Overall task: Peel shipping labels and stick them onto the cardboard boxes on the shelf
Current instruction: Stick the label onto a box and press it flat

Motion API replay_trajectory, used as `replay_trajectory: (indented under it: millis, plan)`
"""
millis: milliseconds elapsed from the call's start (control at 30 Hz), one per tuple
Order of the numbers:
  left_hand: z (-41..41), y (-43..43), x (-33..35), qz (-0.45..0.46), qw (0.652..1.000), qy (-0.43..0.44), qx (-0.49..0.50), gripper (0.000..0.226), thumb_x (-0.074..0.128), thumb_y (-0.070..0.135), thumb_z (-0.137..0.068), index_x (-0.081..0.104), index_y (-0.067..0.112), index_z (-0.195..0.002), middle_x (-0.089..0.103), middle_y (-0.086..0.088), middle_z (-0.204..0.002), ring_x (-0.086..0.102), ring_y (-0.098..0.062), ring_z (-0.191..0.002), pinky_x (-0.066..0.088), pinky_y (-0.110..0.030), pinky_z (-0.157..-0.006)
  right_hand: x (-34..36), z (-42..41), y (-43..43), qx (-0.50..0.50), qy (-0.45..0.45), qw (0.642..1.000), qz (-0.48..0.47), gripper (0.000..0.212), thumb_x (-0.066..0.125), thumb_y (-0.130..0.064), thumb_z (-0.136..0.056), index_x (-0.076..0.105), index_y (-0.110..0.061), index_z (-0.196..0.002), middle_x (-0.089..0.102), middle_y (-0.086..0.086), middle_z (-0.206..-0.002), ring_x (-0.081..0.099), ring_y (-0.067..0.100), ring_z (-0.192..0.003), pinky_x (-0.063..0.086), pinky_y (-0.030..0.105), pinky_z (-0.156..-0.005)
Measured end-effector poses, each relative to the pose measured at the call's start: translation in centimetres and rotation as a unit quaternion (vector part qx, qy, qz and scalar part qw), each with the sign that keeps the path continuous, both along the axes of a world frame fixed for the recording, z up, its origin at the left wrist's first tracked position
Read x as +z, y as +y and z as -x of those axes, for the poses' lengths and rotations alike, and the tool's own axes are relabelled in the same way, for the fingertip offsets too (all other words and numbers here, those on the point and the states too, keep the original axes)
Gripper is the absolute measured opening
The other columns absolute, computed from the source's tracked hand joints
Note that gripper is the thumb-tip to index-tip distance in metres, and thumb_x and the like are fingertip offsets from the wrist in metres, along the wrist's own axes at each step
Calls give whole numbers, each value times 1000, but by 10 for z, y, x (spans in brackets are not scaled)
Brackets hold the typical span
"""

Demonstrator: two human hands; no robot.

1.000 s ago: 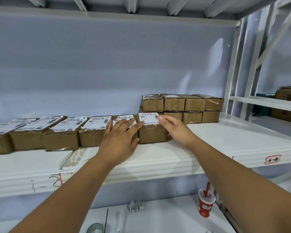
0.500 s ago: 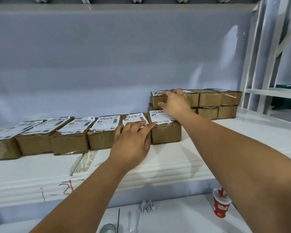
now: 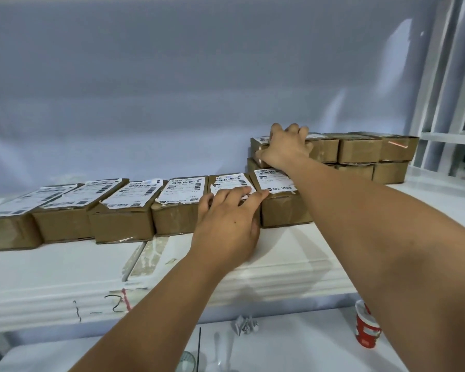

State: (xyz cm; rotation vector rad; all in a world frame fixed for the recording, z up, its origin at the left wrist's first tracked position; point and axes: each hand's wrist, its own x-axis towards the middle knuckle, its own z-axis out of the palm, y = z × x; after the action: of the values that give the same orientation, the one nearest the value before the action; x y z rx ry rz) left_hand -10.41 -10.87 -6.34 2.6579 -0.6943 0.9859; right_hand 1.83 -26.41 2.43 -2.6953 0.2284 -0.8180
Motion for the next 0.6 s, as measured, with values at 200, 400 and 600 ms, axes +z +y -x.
replay_trajectory:
  millis: [200,400,600]
  plan:
    - [-1,0,2,-16,1000,16,19,53,42,27,-91,31,43,-141,36,16,-144,27,-9,-133,11,-37,-112,11,17,-3,26,-128,990,-51,44,57,-44,-78,62,-24,-117,43,1,-129,27,25,-124,29,45,-99]
    - [0,1,3,-23,999,18,22,53,43,29,-90,31,42,-140,38,16,-141,29,-10,-132,12,-38,-113,22,57,-16,-12,-243,968,-56,37,52,-46,-79,67,-29,-109,52,-5,-120,32,23,-119,30,42,-91]
    - [6,-1,7,-38,998,28,30,57,43,33,-90,26,40,-144,34,9,-147,26,-14,-136,10,-44,-112,-5,111,-43,-14,-287,948,-139,36,56,-45,-78,69,-30,-108,53,-10,-112,33,20,-116,28,39,-96]
